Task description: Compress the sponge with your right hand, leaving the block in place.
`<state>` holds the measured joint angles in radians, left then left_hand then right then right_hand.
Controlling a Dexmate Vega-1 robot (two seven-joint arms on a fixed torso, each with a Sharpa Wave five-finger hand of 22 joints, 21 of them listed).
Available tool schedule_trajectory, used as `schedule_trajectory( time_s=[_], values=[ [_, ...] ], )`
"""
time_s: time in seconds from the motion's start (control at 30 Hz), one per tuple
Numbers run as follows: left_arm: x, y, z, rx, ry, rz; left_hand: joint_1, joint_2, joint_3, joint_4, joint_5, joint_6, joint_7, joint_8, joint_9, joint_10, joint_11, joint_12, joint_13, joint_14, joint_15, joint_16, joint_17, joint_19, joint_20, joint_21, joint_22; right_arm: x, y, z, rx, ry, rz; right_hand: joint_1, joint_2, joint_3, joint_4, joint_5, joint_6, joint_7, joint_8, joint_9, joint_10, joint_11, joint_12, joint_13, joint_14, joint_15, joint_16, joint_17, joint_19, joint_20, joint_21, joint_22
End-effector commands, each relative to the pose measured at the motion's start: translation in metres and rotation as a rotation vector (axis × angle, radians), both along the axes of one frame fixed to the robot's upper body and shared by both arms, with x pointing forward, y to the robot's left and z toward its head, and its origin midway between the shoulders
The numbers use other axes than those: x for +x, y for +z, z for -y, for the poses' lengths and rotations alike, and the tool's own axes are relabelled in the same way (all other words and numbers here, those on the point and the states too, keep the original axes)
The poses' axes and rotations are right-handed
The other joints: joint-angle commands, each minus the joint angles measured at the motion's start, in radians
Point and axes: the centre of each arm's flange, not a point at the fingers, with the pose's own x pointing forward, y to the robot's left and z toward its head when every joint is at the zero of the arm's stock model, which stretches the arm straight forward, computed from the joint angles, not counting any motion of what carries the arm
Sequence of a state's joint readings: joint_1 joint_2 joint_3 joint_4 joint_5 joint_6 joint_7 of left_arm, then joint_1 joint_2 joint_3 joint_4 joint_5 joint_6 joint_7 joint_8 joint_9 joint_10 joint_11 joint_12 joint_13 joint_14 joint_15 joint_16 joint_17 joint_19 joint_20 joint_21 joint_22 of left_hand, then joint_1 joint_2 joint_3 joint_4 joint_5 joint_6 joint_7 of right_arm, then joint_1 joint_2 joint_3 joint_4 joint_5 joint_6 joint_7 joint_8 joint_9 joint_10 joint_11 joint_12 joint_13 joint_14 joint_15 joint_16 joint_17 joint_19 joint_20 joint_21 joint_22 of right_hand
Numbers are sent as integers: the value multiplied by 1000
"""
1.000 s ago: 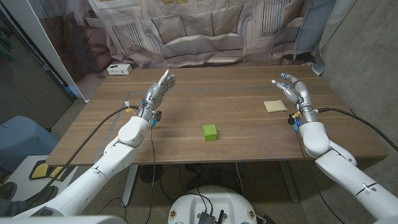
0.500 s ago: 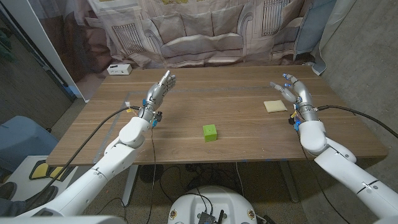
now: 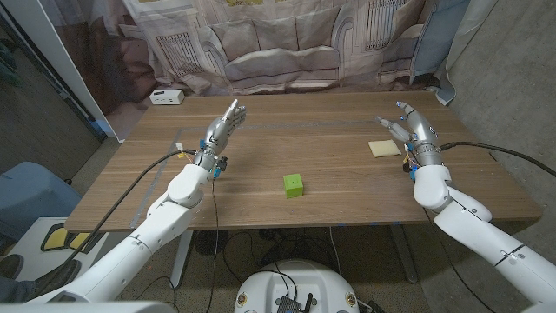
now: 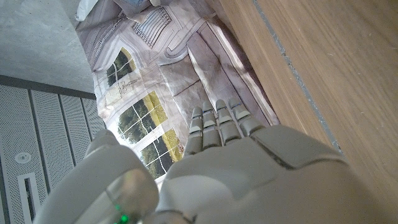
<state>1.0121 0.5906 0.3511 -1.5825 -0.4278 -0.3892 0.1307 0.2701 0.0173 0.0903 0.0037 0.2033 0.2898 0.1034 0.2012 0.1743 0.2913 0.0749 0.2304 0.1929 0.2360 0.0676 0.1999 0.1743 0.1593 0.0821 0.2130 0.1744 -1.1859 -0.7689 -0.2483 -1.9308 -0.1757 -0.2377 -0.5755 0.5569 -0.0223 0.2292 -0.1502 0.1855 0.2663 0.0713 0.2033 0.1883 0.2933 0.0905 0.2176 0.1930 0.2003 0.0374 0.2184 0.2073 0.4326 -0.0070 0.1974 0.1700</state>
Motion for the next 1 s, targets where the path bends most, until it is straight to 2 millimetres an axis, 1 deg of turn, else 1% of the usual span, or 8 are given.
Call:
schedule_trajectory(
  time_s=[0.03, 0.13, 0.33, 0.5, 0.67, 0.7, 0.8, 1.0],
  values=[
    [2, -1, -1, -11, -3, 4, 10, -1, 4, -5, -1, 6, 2, -1, 5, 13, 0, 2, 2, 12, 1, -4, 5, 6, 2, -2, 3, 0, 8, -4, -63, -85, -24, -7, -9, -4, 10, 7, 25, 3, 5, 5, 31, -5, 5, 2, 44, -5, 19, 6, 42, -3, 16, 4],
    [2, -1, -2, -10, -2, 8, 11, -1, 4, -5, -2, 6, 2, -1, 6, 13, -1, 1, 2, 12, 1, -4, 5, 6, 2, -3, 3, 0, 10, -4, -75, -96, -32, -7, -8, -5, 11, 7, 32, 7, 8, 5, 45, -4, 9, 2, 53, -6, 23, 7, 48, -4, 17, 5],
    [1, -1, -3, -17, 0, 18, 11, 0, 4, -6, -2, 6, 3, -2, 6, 14, 2, 0, 2, 12, 1, -4, 5, 6, 2, -4, 3, 0, 12, -4, -92, -124, -52, -6, -8, -6, 10, 8, 42, 10, 11, 6, 49, -1, 8, 3, 56, -2, 23, 8, 49, -1, 16, 5],
    [1, -2, -3, -24, -4, 23, 11, 0, 4, -7, -2, 7, 2, -3, 6, 13, 2, -1, 2, 12, 1, -5, 5, 6, 2, -5, 3, 2, 12, -4, -100, -135, -81, -6, -10, -7, 11, 8, 41, 9, 10, 6, 51, 2, 8, 3, 54, -2, 22, 8, 47, 1, 14, 5],
    [1, -4, -3, -27, -3, 21, 12, 1, 4, -8, -3, 7, 3, -3, 6, 14, -4, -1, 3, 12, 2, -6, 5, 7, 3, -5, 3, 4, 13, -4, -108, -144, -98, -8, -11, -9, 11, 9, 38, 12, 8, 6, 47, 6, 4, 3, 49, 2, 19, 9, 37, 7, 10, 5],
    [1, -4, -3, -27, -2, 20, 12, 1, 4, -8, -3, 7, 3, -4, 6, 13, -3, -2, 3, 12, 2, -6, 5, 7, 2, -5, 3, 4, 13, -4, -112, -147, -103, -9, -12, -10, 12, 9, 50, 8, 12, 6, 47, 7, 3, 3, 47, 0, 18, 9, 36, 8, 9, 5],
    [0, -5, -3, -29, -2, 19, 12, 2, 4, -8, -3, 7, 2, -4, 6, 14, -1, -2, 3, 12, 2, -6, 5, 7, 3, -6, 3, 6, 14, -5, -118, -157, -122, -9, -12, -12, 13, 10, 59, 6, 15, 7, 51, 3, 3, 3, 47, -1, 17, 9, 37, 7, 8, 5],
    [-1, -7, -3, -32, -1, 16, 12, 2, 4, -9, -3, 9, 1, -4, 6, 15, -1, -2, 3, 12, 0, -7, 5, 7, 4, -7, 3, 9, 14, -7, -143, -183, -150, -10, -13, -13, 13, 10, 54, 6, 13, 7, 50, 1, 2, 3, 50, -1, 18, 9, 38, 6, 8, 5]
  ],
)
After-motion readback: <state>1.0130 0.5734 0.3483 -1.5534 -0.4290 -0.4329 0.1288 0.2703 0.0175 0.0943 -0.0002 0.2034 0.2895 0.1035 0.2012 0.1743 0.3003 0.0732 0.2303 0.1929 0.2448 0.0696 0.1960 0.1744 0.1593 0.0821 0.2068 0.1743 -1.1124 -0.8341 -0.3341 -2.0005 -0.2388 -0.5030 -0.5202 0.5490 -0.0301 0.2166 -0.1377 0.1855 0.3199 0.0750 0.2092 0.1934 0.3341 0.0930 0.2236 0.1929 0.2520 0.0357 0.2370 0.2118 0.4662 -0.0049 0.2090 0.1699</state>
